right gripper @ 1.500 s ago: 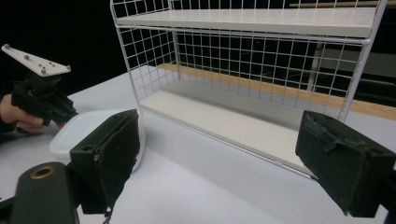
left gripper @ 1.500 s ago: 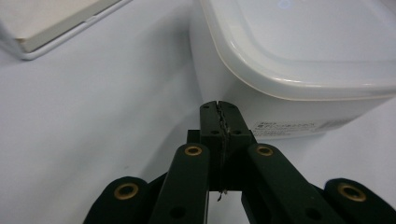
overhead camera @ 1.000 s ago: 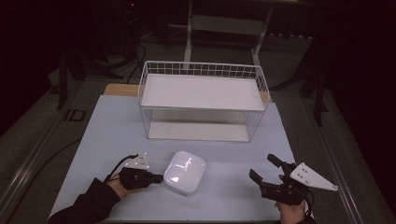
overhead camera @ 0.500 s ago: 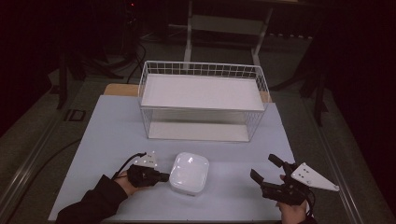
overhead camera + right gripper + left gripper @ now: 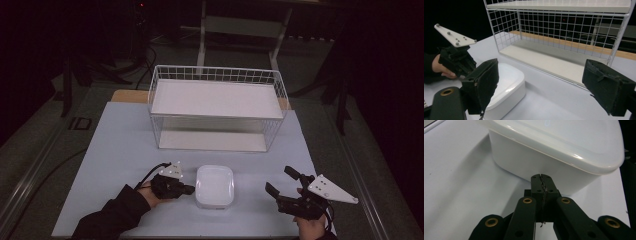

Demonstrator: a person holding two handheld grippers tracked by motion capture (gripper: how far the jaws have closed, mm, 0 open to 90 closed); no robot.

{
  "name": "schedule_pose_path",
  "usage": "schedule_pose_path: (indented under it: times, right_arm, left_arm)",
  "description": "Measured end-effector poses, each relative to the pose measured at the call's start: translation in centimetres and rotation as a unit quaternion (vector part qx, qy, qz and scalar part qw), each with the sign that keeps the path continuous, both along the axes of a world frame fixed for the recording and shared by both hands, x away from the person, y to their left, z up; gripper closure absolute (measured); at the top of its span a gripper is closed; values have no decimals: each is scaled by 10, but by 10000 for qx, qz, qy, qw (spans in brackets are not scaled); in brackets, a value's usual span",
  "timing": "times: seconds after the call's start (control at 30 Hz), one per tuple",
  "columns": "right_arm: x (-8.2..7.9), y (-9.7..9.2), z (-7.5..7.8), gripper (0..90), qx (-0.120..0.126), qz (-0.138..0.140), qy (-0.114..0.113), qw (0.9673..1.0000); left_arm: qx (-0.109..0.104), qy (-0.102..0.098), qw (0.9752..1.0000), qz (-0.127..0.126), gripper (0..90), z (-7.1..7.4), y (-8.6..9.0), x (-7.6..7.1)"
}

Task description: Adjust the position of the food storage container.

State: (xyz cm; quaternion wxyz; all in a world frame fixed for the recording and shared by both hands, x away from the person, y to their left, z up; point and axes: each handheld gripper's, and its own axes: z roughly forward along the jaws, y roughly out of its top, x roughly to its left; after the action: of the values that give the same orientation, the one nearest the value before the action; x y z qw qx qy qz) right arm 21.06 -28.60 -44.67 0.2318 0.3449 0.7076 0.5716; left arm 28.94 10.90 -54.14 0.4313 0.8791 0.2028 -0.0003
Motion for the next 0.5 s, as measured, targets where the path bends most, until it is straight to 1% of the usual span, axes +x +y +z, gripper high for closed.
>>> schedule_pose_path:
  times: [0.03,0.1,0.13,0.2,0.3,0.37,0.4,0.5]
  right_arm:
    - [0,0,0,135,3,4,8,10000]
    - [0,0,-1,135,3,0,14,10000]
    - [0,-1,-1,135,13,6,23,10000]
    - [0,-1,0,135,14,-8,15,10000]
    - [0,-1,0,136,21,-11,5,10000]
    - [0,-1,0,135,23,-5,6,10000]
    - [0,-1,0,135,9,-10,9,10000]
    - [0,-1,-1,135,12,-10,18,10000]
  left_arm:
    - [6,8,10000,-30,894,0,-1,1]
    - [-8,-12,10000,5,894,0,-5,4]
    - [-32,12,10000,-18,894,0,-7,5]
    - [-20,-33,10000,29,894,1,-10,7]
    - [-55,13,10000,11,894,1,-15,10]
    - [-34,-16,10000,-29,894,1,-18,11]
    - [-39,17,10000,-52,894,1,-19,11]
    - [-34,18,10000,-89,893,1,-23,10]
